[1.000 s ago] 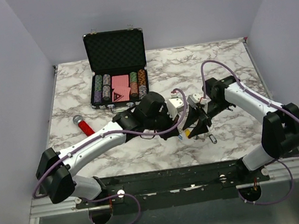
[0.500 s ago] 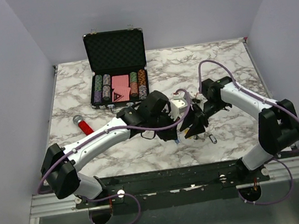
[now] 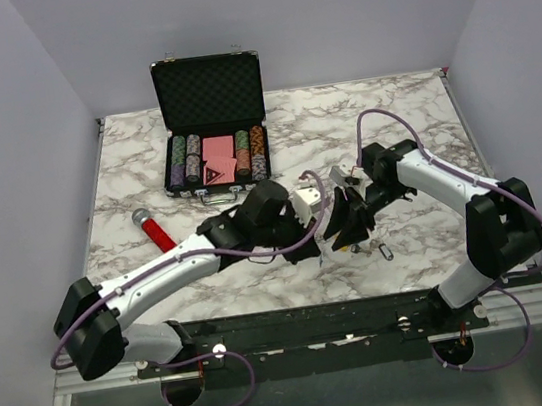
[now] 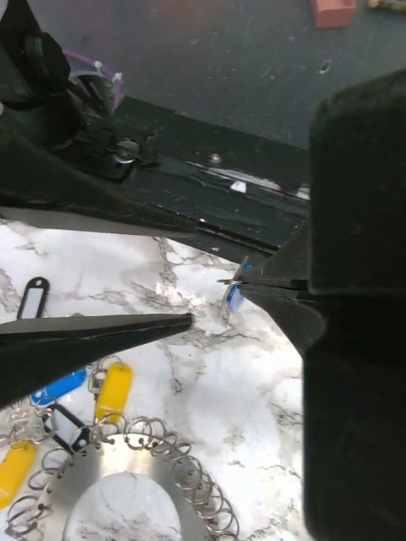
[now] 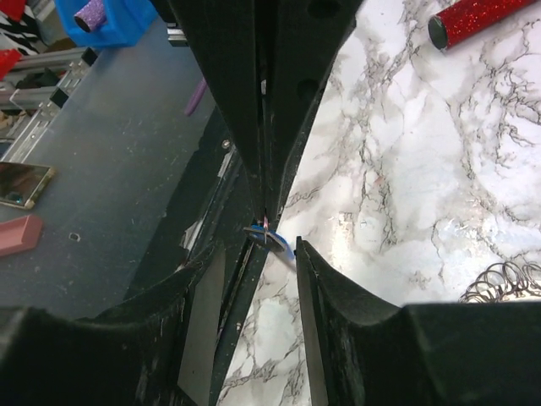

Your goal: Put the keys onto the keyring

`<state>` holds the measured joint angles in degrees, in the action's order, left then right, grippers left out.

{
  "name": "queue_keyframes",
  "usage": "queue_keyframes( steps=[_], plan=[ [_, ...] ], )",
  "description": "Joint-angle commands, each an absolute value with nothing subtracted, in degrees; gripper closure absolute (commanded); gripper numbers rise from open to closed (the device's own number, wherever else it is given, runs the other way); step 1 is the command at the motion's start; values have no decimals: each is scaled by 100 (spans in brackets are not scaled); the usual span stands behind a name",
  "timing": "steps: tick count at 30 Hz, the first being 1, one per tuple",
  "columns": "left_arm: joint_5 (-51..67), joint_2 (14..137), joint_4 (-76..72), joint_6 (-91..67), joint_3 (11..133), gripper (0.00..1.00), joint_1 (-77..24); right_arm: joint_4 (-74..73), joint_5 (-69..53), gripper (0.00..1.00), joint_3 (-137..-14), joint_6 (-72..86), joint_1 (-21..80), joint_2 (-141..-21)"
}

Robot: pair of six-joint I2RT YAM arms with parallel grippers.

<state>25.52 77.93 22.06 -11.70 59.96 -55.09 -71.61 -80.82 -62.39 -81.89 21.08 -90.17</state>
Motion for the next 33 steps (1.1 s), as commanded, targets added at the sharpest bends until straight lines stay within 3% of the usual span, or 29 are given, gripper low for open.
queue_keyframes(
  steps=[1, 8, 17, 33],
  plan=[
    [2382, 6796, -353, -1555, 4558, 100, -5493, -7250, -8393, 53, -6407, -8104, 2153, -8983],
    [1363, 5958, -5918, -2074, 1699, 100, -5537, -7295, -8569, 53, -6451, -8103, 2109, -8763],
    [765, 7074, -8944, -2179, 1310, 100, -5590, -8049, -8833, 53, -6925, -8910, 2118, -8903],
    [817, 7348, -9105, -2224, 1564, 100, -5678, -8139, -8604, 60, -7514, -8543, 2118, -9404]
  ],
)
